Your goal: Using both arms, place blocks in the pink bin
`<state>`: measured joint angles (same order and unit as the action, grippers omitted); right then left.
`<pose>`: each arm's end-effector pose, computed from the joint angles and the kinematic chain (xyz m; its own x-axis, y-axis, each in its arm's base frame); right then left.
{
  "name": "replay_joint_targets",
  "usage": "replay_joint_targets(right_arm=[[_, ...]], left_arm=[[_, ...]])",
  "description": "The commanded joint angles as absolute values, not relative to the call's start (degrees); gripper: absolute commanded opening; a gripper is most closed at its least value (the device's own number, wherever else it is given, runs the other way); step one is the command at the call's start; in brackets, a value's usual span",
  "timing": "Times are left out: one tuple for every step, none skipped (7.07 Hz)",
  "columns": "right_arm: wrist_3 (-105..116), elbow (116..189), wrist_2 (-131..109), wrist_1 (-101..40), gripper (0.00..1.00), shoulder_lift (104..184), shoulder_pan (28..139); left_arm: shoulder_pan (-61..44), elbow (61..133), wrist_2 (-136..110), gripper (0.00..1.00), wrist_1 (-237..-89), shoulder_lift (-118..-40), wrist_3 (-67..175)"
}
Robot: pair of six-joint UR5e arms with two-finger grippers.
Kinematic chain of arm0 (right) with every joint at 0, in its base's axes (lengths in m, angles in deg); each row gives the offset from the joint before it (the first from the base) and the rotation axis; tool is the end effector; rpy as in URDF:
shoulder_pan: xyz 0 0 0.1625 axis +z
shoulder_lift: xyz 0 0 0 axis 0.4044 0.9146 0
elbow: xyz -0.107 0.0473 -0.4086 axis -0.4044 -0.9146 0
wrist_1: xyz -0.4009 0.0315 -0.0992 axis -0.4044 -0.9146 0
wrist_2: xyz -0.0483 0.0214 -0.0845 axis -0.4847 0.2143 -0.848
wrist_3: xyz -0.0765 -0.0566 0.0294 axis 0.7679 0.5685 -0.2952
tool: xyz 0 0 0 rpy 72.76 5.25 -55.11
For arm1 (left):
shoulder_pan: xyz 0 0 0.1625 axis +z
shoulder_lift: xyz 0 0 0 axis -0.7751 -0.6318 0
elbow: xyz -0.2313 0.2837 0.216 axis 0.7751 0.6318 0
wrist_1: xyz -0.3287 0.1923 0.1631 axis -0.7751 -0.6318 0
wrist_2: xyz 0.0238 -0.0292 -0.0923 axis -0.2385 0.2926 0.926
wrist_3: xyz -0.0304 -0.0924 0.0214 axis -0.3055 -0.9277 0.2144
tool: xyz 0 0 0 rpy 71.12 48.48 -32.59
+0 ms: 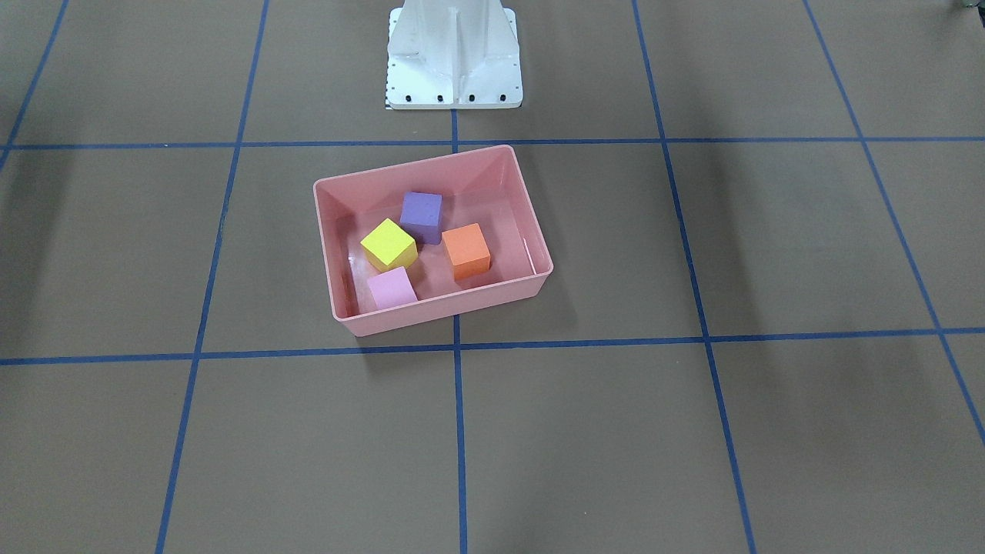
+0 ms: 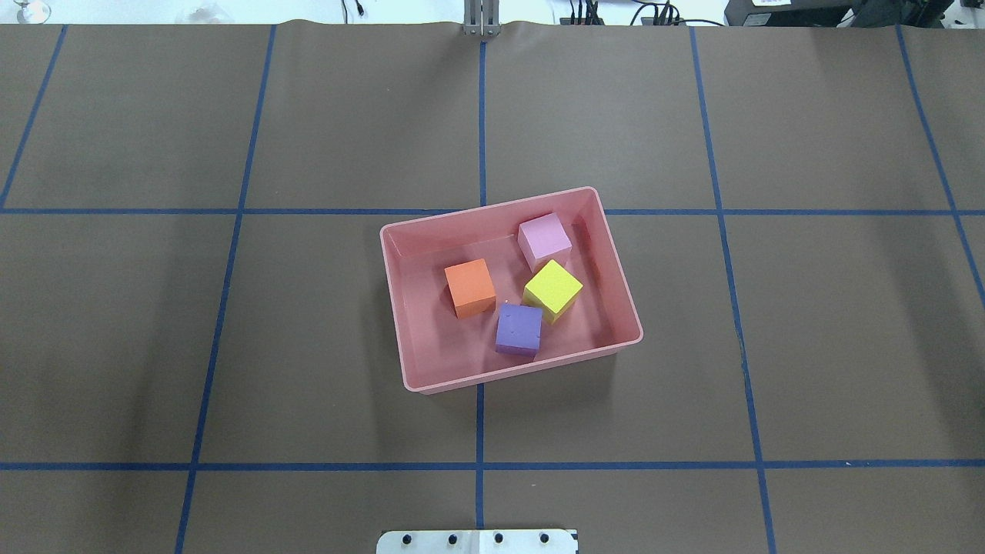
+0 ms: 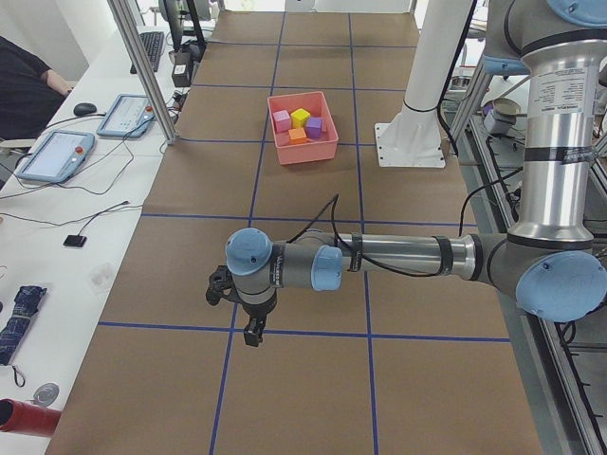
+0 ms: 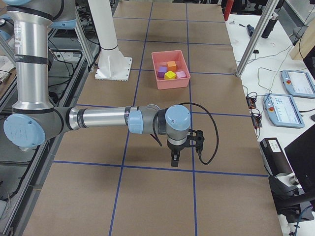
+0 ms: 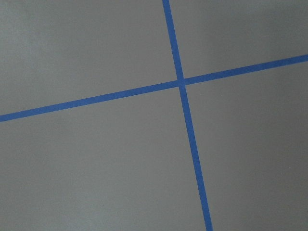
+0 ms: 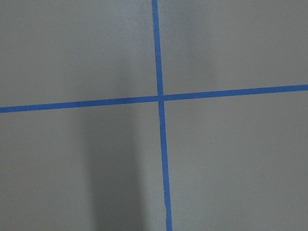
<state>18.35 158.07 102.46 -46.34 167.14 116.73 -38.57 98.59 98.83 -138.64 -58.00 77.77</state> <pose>0.0847 -0.4662 0.6130 0.6870 0.0645 0.7238 -0.0934 0.9956 0.0000 -0.0596 -0.4854 0.6464 0.7146 0.2031 -0.6694 -0.1263 0.9787 0.1621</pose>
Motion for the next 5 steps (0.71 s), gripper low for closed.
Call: replay_joint_targets(right_arm=[[18.3,157.4,102.6,-45.5,1.0,167.2,116.2],[18.3,157.4,102.6,-44.7,1.0,167.2,116.2],[18.3,157.4,102.8,-44.1,1.0,167.2,116.2],[18.3,157.4,103.3,-44.0,1.0,167.2,116.2],[18.4,157.4,103.3,-43.9,1.0,167.2,116.2]], left_arm=[[-38.6,99.2,98.9,1.0,-138.5,-58.0,77.6],[-38.6,99.2,99.0,1.0,-138.5,-58.0,77.6],[-38.6,99.2,99.0,1.0,-138.5,-58.1,77.6],[-38.6,99.2,99.0,1.0,-138.5,-58.1,77.7],[-38.6,99.2,99.0,1.0,-138.6,-58.1,77.7]])
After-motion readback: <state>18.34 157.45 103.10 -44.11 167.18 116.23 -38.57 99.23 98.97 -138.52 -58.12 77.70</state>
